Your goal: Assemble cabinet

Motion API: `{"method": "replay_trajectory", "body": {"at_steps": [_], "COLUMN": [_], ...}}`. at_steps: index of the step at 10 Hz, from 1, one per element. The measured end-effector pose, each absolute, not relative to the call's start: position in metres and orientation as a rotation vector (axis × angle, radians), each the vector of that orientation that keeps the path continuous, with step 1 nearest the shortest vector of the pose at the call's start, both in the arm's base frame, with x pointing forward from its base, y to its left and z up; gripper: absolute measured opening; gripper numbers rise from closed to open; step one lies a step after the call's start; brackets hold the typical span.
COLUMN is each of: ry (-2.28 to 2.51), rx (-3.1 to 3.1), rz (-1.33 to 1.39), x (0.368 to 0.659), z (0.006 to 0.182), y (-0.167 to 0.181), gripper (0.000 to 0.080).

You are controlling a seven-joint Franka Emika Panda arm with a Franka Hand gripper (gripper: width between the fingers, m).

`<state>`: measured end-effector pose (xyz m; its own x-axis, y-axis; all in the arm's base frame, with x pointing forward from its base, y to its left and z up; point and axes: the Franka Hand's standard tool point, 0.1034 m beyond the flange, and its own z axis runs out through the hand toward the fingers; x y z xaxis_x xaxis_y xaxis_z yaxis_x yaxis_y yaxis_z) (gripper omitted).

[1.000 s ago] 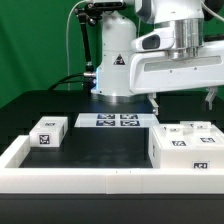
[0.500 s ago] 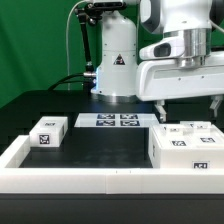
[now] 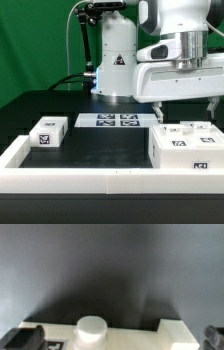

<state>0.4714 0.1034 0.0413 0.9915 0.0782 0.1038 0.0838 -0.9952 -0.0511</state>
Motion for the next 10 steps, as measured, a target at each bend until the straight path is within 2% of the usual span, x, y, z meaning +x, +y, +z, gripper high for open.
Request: {"method": "replay_trajectory", "body": {"at_steps": [2,7,10], "ry": [-0.131,-0.159,-0.146], "rx": [-3.091,-3.093,-3.103], "rz": [-0.173,-0.166,-0.127], "x": [0.469,0.468,0.464], "z": [0.028,0.025,0.008], "y": [0.102,0.102,0.103], "gripper": [0.0797,0.0797,0.0797]}}
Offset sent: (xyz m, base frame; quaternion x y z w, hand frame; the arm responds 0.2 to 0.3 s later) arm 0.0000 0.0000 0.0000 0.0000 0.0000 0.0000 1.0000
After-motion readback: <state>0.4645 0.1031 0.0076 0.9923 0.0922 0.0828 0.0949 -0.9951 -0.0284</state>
